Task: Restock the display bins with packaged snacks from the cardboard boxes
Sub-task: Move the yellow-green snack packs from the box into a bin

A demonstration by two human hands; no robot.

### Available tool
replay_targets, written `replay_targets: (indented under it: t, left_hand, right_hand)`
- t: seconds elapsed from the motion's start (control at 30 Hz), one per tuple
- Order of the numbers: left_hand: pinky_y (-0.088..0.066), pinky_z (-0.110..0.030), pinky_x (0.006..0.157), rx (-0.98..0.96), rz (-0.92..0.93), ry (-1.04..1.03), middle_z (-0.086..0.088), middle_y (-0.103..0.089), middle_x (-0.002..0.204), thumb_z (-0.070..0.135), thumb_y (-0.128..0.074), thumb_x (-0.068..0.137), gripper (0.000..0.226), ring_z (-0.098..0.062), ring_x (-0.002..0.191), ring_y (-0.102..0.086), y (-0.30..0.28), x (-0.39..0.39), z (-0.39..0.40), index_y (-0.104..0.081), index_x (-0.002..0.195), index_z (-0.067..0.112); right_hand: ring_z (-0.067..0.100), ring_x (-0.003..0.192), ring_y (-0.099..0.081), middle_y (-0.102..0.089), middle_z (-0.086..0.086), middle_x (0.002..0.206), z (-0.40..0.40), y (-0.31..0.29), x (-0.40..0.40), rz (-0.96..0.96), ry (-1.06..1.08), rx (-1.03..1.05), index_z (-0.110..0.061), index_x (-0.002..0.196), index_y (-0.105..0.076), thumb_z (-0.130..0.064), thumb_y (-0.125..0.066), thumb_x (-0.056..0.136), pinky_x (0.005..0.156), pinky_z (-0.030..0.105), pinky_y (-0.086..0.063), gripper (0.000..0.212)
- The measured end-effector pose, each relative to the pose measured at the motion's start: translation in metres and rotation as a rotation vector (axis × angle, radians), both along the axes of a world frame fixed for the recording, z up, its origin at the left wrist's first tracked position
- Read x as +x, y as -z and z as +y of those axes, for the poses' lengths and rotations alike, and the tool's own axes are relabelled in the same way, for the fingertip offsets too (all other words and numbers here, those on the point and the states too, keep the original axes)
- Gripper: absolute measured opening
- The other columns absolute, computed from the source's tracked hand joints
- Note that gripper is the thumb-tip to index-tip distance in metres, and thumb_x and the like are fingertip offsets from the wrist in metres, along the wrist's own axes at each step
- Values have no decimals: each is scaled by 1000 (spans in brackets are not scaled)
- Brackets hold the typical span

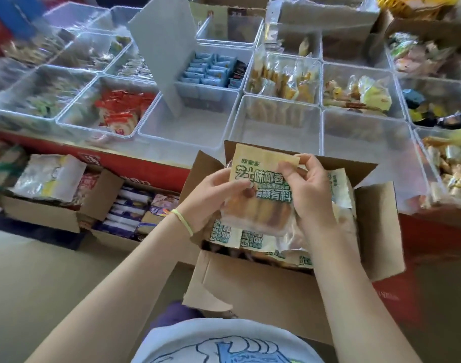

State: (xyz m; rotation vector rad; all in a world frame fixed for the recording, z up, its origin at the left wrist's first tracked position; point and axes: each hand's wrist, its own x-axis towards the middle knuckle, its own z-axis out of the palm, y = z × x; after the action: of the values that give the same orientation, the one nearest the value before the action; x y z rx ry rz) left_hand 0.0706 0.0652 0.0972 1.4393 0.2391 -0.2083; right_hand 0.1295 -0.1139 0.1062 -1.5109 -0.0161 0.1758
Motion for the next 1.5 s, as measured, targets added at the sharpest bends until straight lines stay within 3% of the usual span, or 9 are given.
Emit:
replay_targets:
  t: [0.17,0.33,0.57,0.73,0.87,1.0,1.1,1.27,1.5]
  left_hand:
    - [-52,-45,93,-125,-17,-11,-13,-71,115,25,-72,82,41,-31,106,-67,2,25,-7,-63,117,7]
    - [-48,-25,73,-116,-127,-56,3,-71,82,23,-65,95,15,-10,77,-64,3,44,32,-64,90,9]
    - [-49,-19,57,-173,-56,-85,-3,-67,73,8,-61,94,15,-13,66,-63,8,54,180,-61,86,-5]
    - [-39,-13,37,-272,60,-111,-12,-65,71,8,-58,97,17,-8,45,-60,3,67,287,-62,81,4]
    - [-35,-11,35,-221,21,-168,-10,-63,66,10,-56,98,26,-4,37,-52,12,85,343,-57,72,8]
    - [-40,-16,41,-94,-3,-148,-15,-69,74,19,-62,96,22,-13,52,-58,28,115,377,-66,77,10]
    - [-47,-26,54,-4,9,-171,-23,-70,80,24,-66,93,21,-21,63,-59,44,136,389,-70,78,9]
    - [-50,-37,69,120,-51,-220,-12,-70,82,26,-61,96,28,-26,75,-61,59,174,398,-70,85,2]
    - [-36,-46,107,927,-65,-92,-13,-50,140,22,-59,86,55,-33,130,-44,139,258,416,-48,140,12]
  right_hand:
    - [22,79,-62,-67,4,82,6,0,13,16,213,2,-19,92,-58,-24,-72,87,83,55,-54,16]
    - [11,73,-64,-68,-9,71,51,-3,25,-12,347,-25,-20,86,-60,-16,-71,91,79,36,-54,13]
    - [22,76,-60,-66,1,75,204,-3,24,22,409,-9,-17,84,-58,-14,-72,90,76,43,-51,15]
    - [19,80,-67,-70,4,84,310,0,36,82,343,-80,-16,90,-61,-18,-70,92,80,45,-57,10]
    - [10,88,-70,-76,-3,96,351,4,50,195,17,-243,-19,103,-70,-37,-64,96,79,31,-55,20]
    - [16,106,-69,-76,-6,107,369,14,72,313,-164,-396,-21,114,-70,-47,-60,96,92,40,-55,33]
    - [24,92,-72,-75,5,104,382,15,94,401,-177,-480,-12,113,-68,-44,-56,99,70,37,-61,36]
    - [27,66,-71,-73,13,99,396,26,135,480,-169,-356,-2,109,-63,-33,-56,101,63,40,-62,32]
    - [20,73,-68,-71,11,93,397,94,228,385,139,-255,-12,88,-64,-18,-57,101,66,34,-60,16]
